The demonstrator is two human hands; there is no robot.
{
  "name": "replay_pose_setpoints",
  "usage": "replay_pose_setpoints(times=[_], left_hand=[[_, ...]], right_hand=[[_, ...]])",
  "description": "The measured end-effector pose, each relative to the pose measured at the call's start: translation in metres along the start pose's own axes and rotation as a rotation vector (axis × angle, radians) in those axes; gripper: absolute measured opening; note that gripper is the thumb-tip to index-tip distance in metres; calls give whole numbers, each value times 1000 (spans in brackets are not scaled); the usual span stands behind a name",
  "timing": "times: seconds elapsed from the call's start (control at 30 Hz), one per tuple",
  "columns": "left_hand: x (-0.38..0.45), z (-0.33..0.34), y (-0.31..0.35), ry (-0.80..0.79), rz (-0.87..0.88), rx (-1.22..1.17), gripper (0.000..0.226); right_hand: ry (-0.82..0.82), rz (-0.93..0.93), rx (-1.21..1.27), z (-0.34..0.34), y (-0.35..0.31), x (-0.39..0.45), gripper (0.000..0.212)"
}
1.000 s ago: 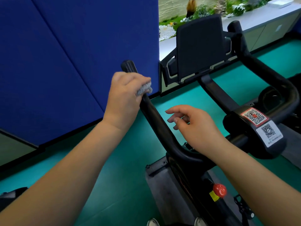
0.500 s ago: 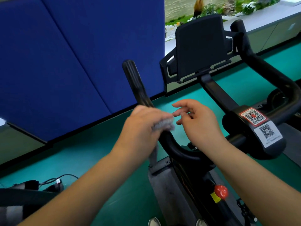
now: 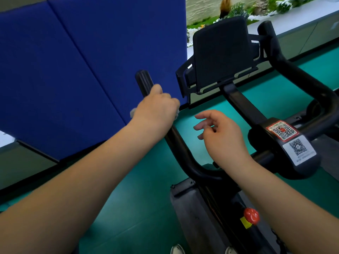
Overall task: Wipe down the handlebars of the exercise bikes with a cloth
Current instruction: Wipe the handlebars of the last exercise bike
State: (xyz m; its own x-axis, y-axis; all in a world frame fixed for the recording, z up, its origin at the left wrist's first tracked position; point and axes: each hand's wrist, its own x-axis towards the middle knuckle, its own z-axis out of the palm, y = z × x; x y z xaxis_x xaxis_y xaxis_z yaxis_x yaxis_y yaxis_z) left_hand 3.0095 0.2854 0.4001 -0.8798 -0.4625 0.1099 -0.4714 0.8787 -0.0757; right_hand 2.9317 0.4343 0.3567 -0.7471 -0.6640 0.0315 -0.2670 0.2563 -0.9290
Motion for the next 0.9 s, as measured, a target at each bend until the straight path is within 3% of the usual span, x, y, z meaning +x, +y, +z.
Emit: replay_pose_setpoints(times=[0.27, 0.47, 0.53, 0.57, 0.63, 0.7, 0.8, 0.9], left_hand=[[-24, -11, 36, -231, 27, -72, 11], [-54, -8, 57, -219, 98, -207, 25], [-51, -17, 53, -245, 42, -294, 32], [-49, -24, 48, -202, -32, -391, 27], [-41, -29, 28, 45, -80, -529, 20], [-31, -21, 3, 219, -45, -429, 17], [-26, -1, -13, 233, -26, -303, 11], [-43, 11, 4, 244, -84, -372, 17]], right_hand=[[57, -1, 52, -4, 2, 1, 46], [62, -1, 103, -8, 0, 2, 46], [46, 6, 120, -8, 0, 3, 47], [38, 11, 125, -7, 1, 3, 47], [24, 26, 139, -7, 1, 4, 48], [7, 36, 137, -6, 2, 4, 48], [-2, 37, 128, -5, 1, 4, 48], [2, 26, 104, -4, 1, 4, 47]])
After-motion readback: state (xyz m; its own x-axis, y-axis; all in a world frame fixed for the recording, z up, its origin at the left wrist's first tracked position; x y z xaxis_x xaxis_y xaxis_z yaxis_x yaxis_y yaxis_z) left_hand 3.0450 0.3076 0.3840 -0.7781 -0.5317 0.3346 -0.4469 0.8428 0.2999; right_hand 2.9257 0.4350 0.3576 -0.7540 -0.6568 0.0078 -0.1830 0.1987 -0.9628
